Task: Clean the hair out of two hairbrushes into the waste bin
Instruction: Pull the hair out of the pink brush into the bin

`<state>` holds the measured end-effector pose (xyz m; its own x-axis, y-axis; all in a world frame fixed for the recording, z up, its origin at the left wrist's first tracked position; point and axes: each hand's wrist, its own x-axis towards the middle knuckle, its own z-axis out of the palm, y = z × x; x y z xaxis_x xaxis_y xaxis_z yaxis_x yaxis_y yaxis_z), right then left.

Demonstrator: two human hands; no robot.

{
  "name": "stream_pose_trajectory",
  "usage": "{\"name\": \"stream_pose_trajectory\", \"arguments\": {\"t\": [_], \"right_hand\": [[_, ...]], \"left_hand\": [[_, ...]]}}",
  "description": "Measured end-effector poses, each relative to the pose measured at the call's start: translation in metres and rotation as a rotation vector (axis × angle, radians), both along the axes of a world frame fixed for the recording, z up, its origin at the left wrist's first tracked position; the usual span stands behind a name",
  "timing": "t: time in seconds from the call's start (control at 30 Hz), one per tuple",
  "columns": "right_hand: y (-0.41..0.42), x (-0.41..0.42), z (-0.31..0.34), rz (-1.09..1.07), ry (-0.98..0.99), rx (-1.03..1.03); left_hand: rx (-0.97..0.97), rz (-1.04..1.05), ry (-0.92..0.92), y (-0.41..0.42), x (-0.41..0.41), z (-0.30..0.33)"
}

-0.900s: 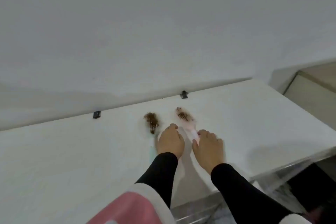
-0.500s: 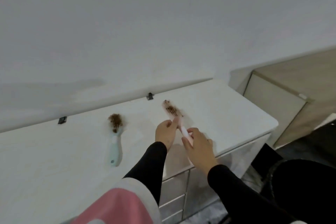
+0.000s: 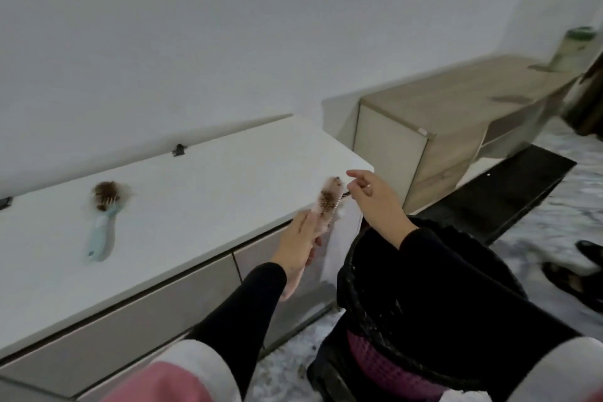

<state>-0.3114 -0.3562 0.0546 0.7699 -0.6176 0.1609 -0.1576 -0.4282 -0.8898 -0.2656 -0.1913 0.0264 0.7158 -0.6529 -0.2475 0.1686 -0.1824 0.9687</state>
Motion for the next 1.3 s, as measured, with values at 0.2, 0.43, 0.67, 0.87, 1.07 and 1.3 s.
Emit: {"name": "stream_pose_trajectory", "arguments": {"t": [0.2, 0.43, 0.67, 0.87, 1.07, 1.3], "right_hand": [[-0.04, -0.043, -0.011, -0.025, 0.139, 0.024], [-0.058, -0.082, -0.033, -0.135, 0.213, 0.13], [-0.072, -0.103, -0.029, -0.317, 0.068, 0.578], [-0.09, -0.109, -0.022, -0.402, -0.29, 1.013], [-0.07, -0.11, -0.021, -0.142, 0.258, 0.166], [-0.076, -0.125, -0.04, 0.023, 1.058, -0.37]], "left_hand": [[0.064, -0.15, -0.025, -0.024, -0.033, -0.017], [0.204, -0.291, 0.015, -0.037, -0.044, -0.029], [0.224, -0.289, 0.014, -0.035, -0.053, -0.032], [0.247, -0.275, 0.013, -0.03, -0.052, -0.029], [0.232, -0.238, 0.023, -0.03, -0.048, -0.029], [0.244, -0.277, -0.024, -0.036, -0.049, -0.024]]}}
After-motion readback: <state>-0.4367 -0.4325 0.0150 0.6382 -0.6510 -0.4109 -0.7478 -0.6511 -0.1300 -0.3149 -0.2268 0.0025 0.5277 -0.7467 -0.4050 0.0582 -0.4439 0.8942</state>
